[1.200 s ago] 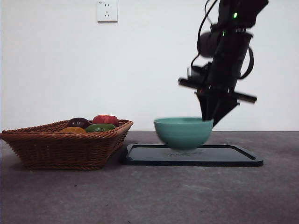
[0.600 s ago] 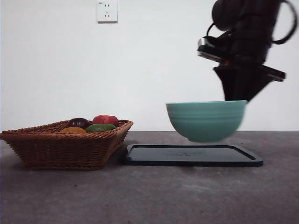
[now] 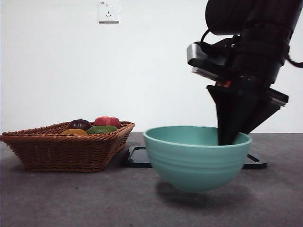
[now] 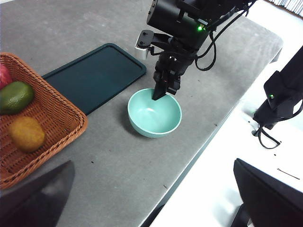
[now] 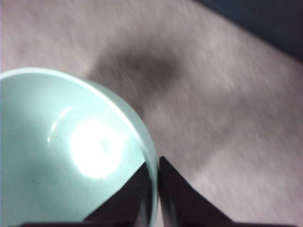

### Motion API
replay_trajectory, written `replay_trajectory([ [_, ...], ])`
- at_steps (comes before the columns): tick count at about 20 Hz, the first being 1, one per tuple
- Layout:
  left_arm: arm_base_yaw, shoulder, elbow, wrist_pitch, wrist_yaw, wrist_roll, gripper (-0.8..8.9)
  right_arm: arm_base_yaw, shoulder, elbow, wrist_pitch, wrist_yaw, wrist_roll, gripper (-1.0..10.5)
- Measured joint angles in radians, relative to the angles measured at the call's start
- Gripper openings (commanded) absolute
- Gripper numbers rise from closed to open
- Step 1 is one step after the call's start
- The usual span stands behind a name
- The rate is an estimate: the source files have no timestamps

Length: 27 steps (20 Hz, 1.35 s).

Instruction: Pick up the wifruite, put it on the bowl, pick up the plate, put it on desk

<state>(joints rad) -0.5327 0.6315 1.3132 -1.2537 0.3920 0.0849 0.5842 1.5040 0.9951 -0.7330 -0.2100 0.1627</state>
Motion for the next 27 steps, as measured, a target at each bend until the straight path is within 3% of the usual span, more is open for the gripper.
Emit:
replay_trajectory([
  [16, 0.000, 0.000, 0.000, -0.015, 0.000, -0.017, 5.71, 0.013, 0.049, -0.015, 0.041, -0.048, 0.032, 0.2],
  [22, 0.000, 0.000, 0.000, -0.016, 0.000, -0.019, 5.71, 0.013, 0.048, -0.015, 0.040, -0.048, 0.038, 5.1],
  [27, 0.000, 0.000, 0.000, -0.016, 0.000, -0.019, 5.71, 0.013, -0.100, -0.003, -0.023, -0.048, 0.045, 5.6],
])
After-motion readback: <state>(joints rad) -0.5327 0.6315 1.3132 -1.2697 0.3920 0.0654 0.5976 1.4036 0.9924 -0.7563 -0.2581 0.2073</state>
